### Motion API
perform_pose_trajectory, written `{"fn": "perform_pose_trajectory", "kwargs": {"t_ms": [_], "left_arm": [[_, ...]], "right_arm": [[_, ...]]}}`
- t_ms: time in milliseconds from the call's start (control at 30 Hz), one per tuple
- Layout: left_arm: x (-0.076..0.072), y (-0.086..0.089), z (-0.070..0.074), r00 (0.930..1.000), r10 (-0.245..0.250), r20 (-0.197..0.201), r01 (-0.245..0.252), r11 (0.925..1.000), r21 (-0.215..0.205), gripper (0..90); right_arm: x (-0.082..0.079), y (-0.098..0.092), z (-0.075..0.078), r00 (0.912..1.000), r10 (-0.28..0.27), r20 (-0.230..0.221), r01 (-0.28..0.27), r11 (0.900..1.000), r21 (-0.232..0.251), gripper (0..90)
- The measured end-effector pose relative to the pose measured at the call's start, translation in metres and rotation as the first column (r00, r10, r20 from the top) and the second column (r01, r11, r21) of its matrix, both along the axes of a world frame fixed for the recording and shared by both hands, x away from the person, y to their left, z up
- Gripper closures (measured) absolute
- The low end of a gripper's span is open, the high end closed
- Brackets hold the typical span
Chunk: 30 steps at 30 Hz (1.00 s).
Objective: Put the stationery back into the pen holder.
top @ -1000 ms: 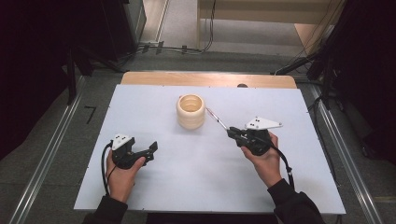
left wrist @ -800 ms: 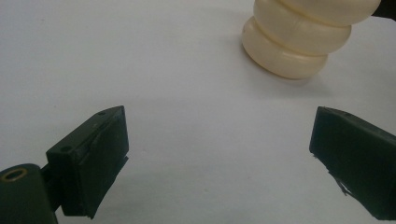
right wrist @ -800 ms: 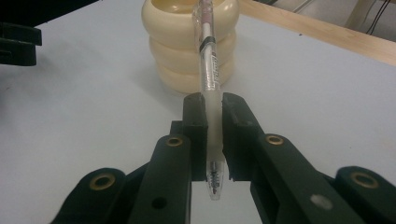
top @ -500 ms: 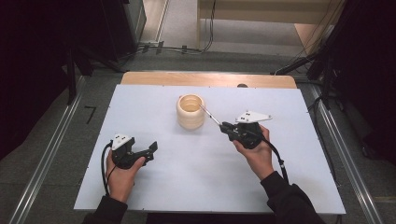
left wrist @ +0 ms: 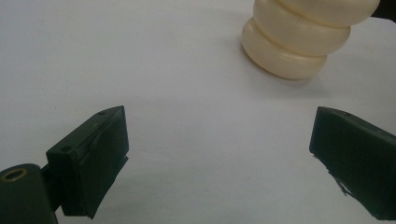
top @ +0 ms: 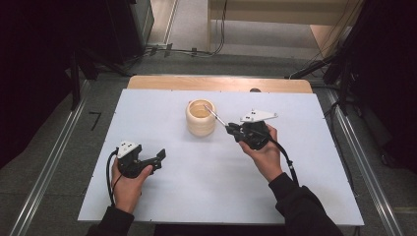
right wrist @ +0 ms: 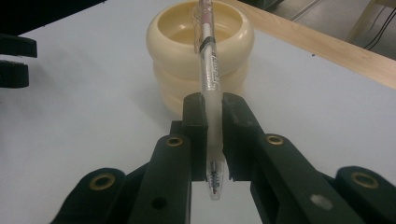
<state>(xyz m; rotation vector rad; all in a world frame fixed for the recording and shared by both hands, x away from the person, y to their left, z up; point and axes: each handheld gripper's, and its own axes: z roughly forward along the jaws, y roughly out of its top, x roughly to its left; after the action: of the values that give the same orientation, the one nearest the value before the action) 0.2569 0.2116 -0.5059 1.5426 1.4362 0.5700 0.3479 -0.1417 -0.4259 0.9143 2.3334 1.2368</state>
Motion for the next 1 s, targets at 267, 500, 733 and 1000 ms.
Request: {"fn": "perform_pose_trajectory", "kwargs": {"t_ms": [267, 500, 733, 1000], "left_arm": [[0.0, 0.0, 0.0, 1.0, 0.0, 0.0, 0.0, 1.0, 0.0, 5.2], [0.0, 0.0, 0.0, 1.0, -0.002, 0.001, 0.002, 1.0, -0.001, 5.3], [0.0, 0.0, 0.0, 1.0, -0.002, 0.001, 0.002, 1.0, 0.001, 5.2], [0.0, 0.0, 0.0, 1.0, -0.003, 0.001, 0.003, 1.0, 0.0, 5.3]], "right_arm": [[0.008, 0.01, 0.004, 1.0, 0.003, -0.001, -0.003, 1.0, -0.012, 78.6], [0.013, 0.017, 0.007, 1.0, 0.005, 0.002, -0.005, 1.0, -0.022, 78.6], [0.015, 0.023, 0.009, 1.0, 0.01, 0.0, -0.01, 0.999, -0.034, 78.5], [0.018, 0.023, 0.008, 1.0, -0.001, -0.003, 0.001, 0.999, -0.036, 78.5]]}}
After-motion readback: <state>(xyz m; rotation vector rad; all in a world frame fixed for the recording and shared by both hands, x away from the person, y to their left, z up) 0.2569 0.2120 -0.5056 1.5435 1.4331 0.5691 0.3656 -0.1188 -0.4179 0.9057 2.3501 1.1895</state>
